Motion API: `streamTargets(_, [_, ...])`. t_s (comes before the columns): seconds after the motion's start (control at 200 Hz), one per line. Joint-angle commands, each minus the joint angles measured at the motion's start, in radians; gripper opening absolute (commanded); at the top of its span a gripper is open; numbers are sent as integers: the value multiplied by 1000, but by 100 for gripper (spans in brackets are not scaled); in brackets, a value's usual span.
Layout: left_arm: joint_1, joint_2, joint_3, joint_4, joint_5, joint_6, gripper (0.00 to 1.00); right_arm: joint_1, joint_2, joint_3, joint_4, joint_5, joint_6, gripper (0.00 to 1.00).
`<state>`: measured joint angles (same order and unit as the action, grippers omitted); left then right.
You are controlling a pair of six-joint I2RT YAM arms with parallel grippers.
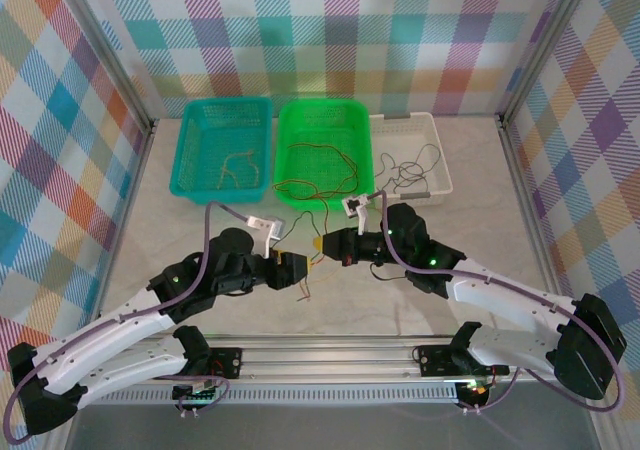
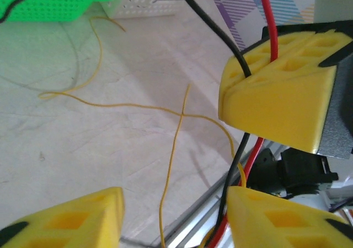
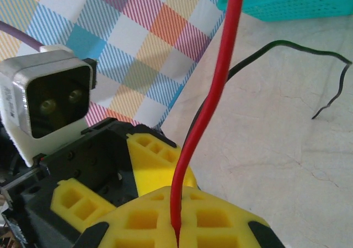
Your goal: Untangle the cables
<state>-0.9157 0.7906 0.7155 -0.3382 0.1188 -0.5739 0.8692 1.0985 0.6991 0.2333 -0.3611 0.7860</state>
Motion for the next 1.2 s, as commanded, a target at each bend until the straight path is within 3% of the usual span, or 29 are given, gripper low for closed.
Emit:
streamTargets(0.0, [-3, 5, -24, 51, 60, -12, 45, 1, 0, 10, 58, -38, -24, 0])
streamTargets(0.17, [-5, 16, -32, 115, 100, -15, 42, 1, 22, 18, 58, -44, -15, 0])
streamTargets(0.315, [-8, 30, -42, 162, 131, -29, 48, 1, 46, 20, 57, -40, -10, 0])
streamTargets(0.415, [-11, 34, -47, 181, 140, -32, 47, 1, 48, 18, 59, -39, -8, 0])
streamTargets(0.545, [-15, 41, -48, 184, 138, -32, 33, 1, 45, 17, 57, -38, -7, 0])
streamTargets(0.7, [-17, 33, -60, 179, 113, -33, 1, 1, 41, 17, 55, -33, -7, 0])
streamTargets(0.765, [-17, 27, -66, 177, 102, -34, 0, 1, 41, 14, 54, -36, -4, 0])
streamTargets(1.005, [-18, 3, -74, 147, 49, -34, 0, 1, -16, 2, -20, 29, -20, 35])
streamTargets(1.195, [-18, 1, -86, 153, 48, -38, 0, 1, -52, -6, -33, 52, -26, 39])
